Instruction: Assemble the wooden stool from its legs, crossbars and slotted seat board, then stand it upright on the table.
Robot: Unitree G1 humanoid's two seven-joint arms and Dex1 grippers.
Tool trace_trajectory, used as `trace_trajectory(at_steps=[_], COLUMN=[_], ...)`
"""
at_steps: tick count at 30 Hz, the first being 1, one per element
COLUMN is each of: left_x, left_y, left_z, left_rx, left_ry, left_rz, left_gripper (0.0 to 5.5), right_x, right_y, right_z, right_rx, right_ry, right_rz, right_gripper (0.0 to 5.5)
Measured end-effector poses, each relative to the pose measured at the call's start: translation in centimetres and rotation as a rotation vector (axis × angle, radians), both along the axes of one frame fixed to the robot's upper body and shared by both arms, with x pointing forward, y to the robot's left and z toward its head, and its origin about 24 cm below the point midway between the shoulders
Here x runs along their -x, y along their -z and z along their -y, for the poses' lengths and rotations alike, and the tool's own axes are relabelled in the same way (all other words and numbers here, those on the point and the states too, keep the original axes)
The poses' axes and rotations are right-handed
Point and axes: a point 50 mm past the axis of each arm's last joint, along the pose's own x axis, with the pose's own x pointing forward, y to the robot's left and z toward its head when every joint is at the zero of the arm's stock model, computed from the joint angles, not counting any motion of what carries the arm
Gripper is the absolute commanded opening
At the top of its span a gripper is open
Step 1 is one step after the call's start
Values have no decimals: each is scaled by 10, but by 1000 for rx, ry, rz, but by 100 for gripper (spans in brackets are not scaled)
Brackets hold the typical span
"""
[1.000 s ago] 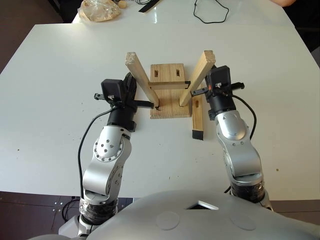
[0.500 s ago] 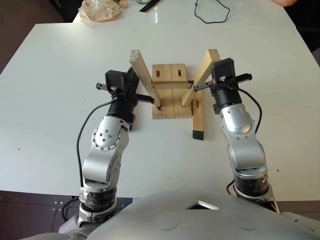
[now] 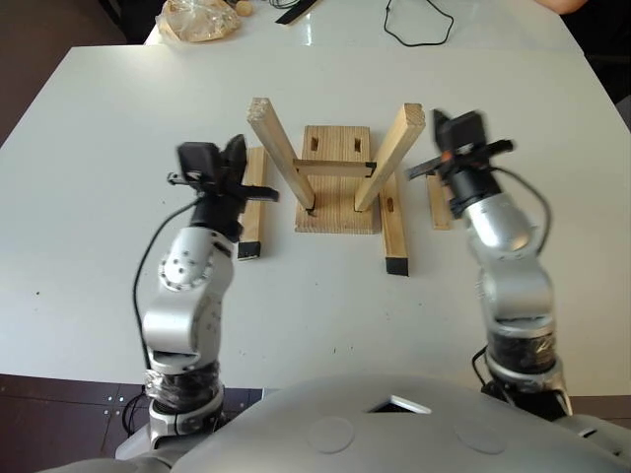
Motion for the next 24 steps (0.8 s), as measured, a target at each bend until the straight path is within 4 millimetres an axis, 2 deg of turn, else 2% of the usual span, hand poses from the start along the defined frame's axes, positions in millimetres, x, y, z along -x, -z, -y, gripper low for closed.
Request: trace_trajectory(at_steps=[2, 4, 6, 8, 10, 12, 14, 17, 21, 24], left_x=[-11, -22, -32, -38, -39, -36, -36, -36, -31, -32], left_y=[-11, -28, -54, -82, -111, -127, -120, -107, -116, -118], left_z=[-15, -23, -22, -11, 8, 30, 37, 34, 30, 33], left_rx=[169, 283, 381, 435, 436, 384, 370, 343, 328, 338], left_ry=[6, 45, 154, 321, 536, 713, 751, 721, 725, 735], left_rz=[11, 46, 101, 143, 155, 116, 44, -43, -7, 7], left_gripper=[0, 0, 0, 0, 0, 0, 0, 0, 0, 0], right_x=[-13, -21, -25, -23, -14, -4, -1, -1, 1, 1], right_y=[-16, -35, -57, -72, -82, -87, -87, -87, -100, -103], right_z=[19, 20, 8, -8, -32, -54, -59, -60, -63, -62], right_rx=[-150, -283, -391, -440, -443, -419, -409, -418, -440, -439], right_ry=[-28, -134, -314, -494, -701, -855, -889, -898, -931, -922], right_rz=[-4, 12, 38, 41, 18, -5, -14, -25, 21, 47], right_gripper=[2, 2, 2, 2, 2, 2, 2, 2, 2, 2])
